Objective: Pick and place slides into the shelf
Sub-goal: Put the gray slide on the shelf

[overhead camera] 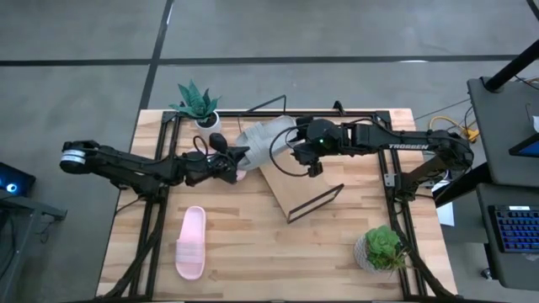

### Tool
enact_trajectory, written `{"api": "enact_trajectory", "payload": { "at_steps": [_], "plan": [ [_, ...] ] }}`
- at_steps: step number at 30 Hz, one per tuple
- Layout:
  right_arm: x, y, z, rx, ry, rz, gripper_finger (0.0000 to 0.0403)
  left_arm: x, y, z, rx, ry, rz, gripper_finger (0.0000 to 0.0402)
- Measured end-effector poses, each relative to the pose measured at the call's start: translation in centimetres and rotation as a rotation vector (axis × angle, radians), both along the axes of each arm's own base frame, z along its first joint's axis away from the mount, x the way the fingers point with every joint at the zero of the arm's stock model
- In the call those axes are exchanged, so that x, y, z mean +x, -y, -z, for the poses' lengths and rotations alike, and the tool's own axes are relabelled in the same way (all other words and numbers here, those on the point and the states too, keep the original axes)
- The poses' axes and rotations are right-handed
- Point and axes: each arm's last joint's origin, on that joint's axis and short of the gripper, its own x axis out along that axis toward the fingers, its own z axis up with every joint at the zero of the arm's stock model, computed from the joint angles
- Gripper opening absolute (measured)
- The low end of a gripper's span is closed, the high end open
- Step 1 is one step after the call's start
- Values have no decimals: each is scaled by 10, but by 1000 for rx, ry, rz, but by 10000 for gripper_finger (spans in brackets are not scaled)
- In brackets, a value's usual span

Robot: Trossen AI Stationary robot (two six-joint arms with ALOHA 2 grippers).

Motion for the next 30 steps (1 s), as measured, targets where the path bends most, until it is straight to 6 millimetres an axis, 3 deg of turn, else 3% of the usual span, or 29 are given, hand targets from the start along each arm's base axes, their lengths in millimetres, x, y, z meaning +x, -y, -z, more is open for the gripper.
{"api": "enact_trajectory", "payload": {
  "at_steps": [7, 17, 30],
  "plan": [
    [-8, 3, -12, -69, 49, 107, 180, 1, 0, 5, 21, -48, 24, 0],
    [-18, 5, -56, 42, 325, 249, 180, 22, 0, 31, 65, -124, 94, 0],
    [-21, 5, -60, 55, 349, 253, 180, 46, -2, 70, 175, -231, 67, 0]
  ]
}}
